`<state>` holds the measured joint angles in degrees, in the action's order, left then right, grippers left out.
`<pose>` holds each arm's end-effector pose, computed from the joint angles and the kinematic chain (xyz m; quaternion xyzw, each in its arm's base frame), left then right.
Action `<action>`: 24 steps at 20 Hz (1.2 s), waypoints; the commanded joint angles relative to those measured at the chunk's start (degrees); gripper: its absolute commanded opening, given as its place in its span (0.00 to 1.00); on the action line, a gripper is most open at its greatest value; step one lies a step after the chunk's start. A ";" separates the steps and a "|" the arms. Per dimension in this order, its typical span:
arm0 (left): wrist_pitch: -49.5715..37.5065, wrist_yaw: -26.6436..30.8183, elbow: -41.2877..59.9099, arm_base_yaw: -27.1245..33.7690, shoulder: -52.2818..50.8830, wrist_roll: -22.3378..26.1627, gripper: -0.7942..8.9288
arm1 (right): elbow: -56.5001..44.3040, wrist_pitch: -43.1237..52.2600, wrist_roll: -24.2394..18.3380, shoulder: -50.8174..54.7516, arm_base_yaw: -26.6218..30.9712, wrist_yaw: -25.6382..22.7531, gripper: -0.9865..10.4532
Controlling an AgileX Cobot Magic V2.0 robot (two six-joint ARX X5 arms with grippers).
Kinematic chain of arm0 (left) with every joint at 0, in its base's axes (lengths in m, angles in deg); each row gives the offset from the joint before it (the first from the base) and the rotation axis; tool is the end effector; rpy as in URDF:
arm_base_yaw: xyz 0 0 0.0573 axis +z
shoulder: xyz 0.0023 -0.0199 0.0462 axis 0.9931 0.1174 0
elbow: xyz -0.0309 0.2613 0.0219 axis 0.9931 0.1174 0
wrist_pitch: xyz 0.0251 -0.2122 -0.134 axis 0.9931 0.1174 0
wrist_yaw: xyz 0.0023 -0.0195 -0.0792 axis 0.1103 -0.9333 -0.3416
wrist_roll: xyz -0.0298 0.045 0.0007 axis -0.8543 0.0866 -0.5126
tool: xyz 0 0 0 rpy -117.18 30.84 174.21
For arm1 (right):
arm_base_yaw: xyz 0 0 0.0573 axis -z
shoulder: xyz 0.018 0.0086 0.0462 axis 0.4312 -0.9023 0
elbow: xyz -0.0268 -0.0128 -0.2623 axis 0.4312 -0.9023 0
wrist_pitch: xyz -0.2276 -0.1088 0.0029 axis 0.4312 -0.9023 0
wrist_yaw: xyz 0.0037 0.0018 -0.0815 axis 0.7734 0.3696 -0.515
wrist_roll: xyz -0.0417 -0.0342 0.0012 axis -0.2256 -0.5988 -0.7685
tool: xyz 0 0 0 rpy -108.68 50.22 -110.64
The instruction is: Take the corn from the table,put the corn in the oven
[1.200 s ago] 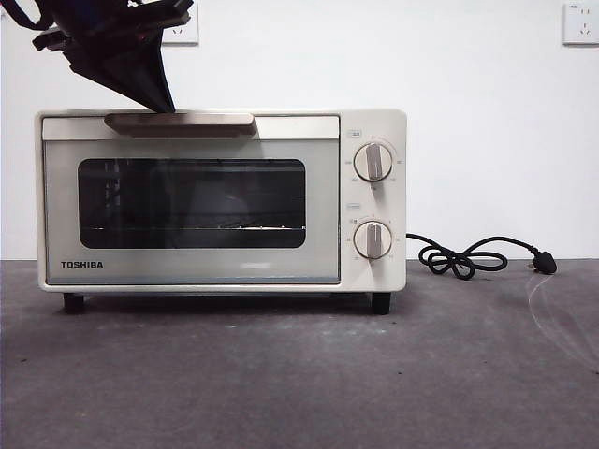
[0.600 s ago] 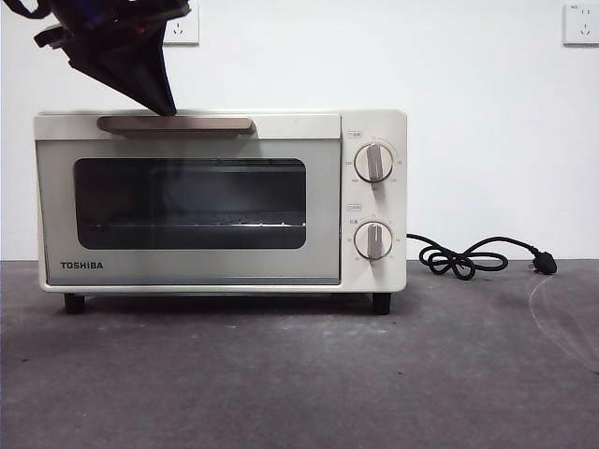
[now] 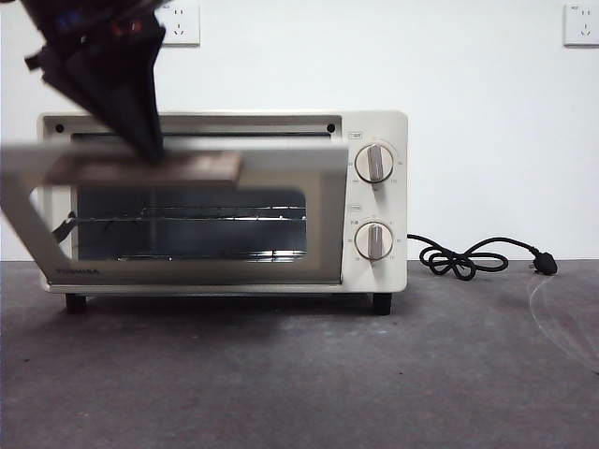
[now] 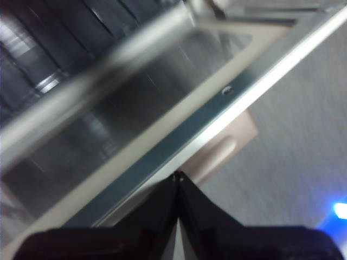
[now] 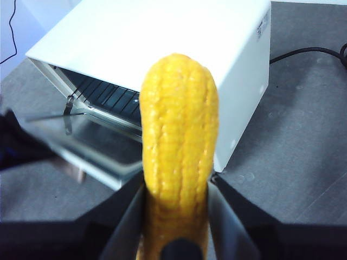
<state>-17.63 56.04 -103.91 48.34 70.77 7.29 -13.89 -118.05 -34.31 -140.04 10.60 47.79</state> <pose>0.2094 -0.1468 0.2807 0.1701 0.4638 -0.2819 0.8225 0.1727 0.0570 0.3803 0.0210 0.2849 0.2983 0.9107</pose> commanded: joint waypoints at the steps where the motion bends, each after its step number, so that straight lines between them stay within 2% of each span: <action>1: -0.92 2.43 1.25 -0.66 1.49 -0.96 0.08 | 0.11 -0.44 -0.59 0.15 -0.11 1.73 0.07; 9: -0.48 1.92 1.25 -2.71 -1.53 -4.04 0.08 | 0.11 -0.37 -2.23 0.15 -0.11 15.43 0.07; 12: -0.13 1.92 1.25 -3.85 -5.84 -5.57 0.08 | 0.11 -0.24 -2.34 0.15 -0.98 18.18 0.07; 18: 0.04 2.05 1.25 -4.79 -15.21 -7.43 0.08 | 0.11 2.21 -1.99 0.09 -8.59 17.66 0.07; 20: -0.04 3.78 1.25 -4.79 -18.05 -7.45 0.08 | 0.11 4.02 -0.57 -0.02 -13.14 14.43 0.07; 24: -0.31 8.76 1.25 -4.76 -23.80 -7.91 0.08 | 0.11 9.73 -0.42 -1.16 -23.80 6.19 0.07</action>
<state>-17.35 64.50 -103.08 43.71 47.36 0.01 -13.89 -108.89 -35.32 -140.78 -12.26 54.68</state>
